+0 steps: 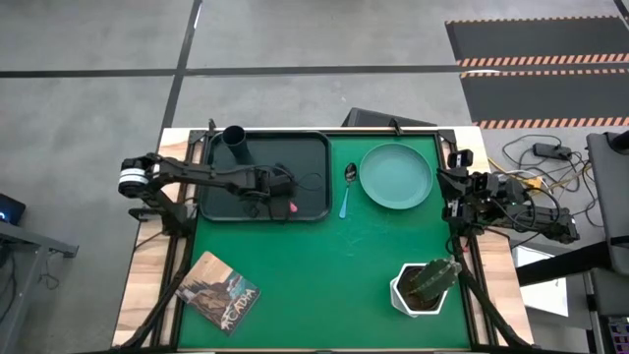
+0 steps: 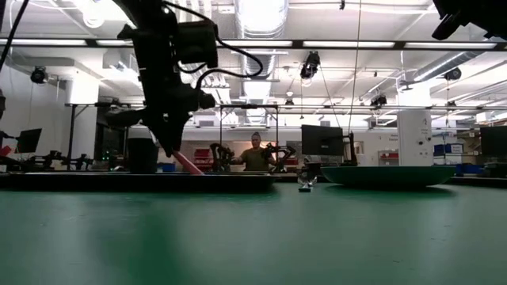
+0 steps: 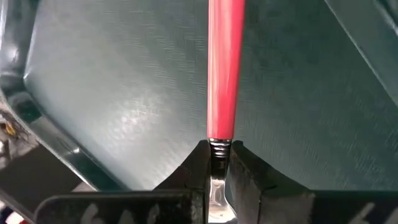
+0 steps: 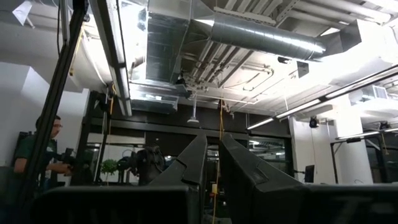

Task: Pick and place plate/cup/fork/spoon on tray
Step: Put the pink fork on the black serving tray to the bottom of the black cup

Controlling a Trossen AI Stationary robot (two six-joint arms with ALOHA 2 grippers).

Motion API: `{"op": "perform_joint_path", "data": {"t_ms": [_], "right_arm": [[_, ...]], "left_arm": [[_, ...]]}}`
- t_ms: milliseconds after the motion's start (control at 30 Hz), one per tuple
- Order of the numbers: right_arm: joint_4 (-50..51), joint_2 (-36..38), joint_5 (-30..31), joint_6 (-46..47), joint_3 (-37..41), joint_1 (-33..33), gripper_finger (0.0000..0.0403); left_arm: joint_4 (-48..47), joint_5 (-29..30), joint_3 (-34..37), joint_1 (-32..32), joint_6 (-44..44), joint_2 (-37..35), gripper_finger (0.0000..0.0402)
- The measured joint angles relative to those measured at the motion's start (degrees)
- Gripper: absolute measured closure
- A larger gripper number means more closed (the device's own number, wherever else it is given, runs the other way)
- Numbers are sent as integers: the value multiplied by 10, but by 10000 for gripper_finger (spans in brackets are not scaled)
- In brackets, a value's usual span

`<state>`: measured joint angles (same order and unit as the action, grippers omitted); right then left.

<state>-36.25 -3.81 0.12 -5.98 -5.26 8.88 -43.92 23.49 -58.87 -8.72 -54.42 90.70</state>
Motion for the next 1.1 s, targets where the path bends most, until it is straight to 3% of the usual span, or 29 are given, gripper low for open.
{"op": "perform_joint_path", "data": {"t_ms": [200,400,700,833,967,1100], "right_arm": [[0,0,0,0,0,0,371],[0,0,0,0,0,0,371],[0,0,0,0,0,0,371],[0,0,0,0,0,0,371],[0,0,0,0,0,0,371],[3,0,0,0,0,0,371]], "left_arm": [[60,-13,14,-36,-61,3,381],[77,-24,14,-60,-63,14,378],[86,-23,14,-61,-65,32,305],[90,-18,13,-60,-65,33,290],[88,22,8,-35,-47,28,288],[77,25,10,-6,37,18,288]]}}
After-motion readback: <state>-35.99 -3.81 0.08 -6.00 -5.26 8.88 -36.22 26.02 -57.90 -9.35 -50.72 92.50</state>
